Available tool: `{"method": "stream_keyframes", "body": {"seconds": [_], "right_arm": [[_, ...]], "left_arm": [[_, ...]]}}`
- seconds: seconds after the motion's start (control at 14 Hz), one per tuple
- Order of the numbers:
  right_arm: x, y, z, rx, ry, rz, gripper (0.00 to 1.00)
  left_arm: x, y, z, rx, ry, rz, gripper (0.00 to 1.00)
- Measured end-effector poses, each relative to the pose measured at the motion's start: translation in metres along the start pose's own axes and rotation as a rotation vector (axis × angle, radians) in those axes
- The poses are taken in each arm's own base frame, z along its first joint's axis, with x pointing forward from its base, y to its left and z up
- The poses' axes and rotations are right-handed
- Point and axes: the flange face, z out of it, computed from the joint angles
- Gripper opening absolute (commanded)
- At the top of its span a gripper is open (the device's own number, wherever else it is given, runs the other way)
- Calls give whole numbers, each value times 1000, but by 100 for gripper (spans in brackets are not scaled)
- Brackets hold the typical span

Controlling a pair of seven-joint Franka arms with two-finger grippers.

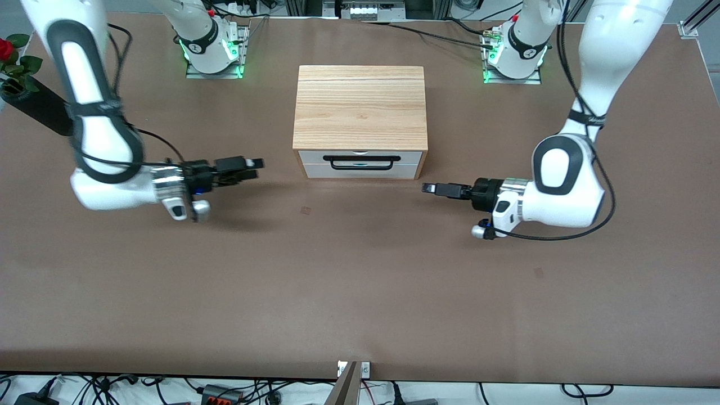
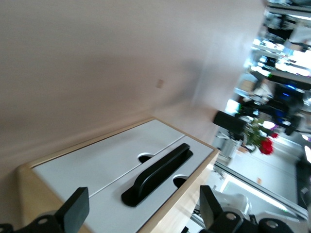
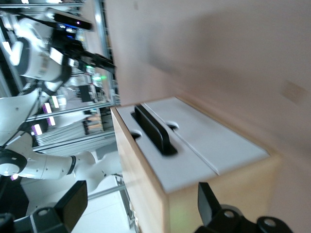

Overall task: Pull top drawer with both arms simultaneously
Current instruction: 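Close the left gripper and the right gripper on the black handle ends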

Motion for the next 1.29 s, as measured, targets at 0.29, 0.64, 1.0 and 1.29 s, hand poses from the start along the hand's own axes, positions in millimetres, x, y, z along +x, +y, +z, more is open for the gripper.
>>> {"method": "stream_keyframes", "body": {"seconds": [0.29, 0.64, 1.0, 1.29], "right_arm": [[5, 51, 96, 224, 115, -71, 100], [-3, 66, 161, 266, 149, -48, 94], [-10, 70, 168, 264, 142, -42, 55], [-14, 74, 170, 266, 140, -66, 50]], "left_arm": [[4, -18, 39, -48, -52, 97, 100], [-5, -19, 79, -123, -119, 158, 98], [-14, -41, 98, -168, -133, 216, 78], [-17, -50, 108, -242, -103, 261, 63]]}}
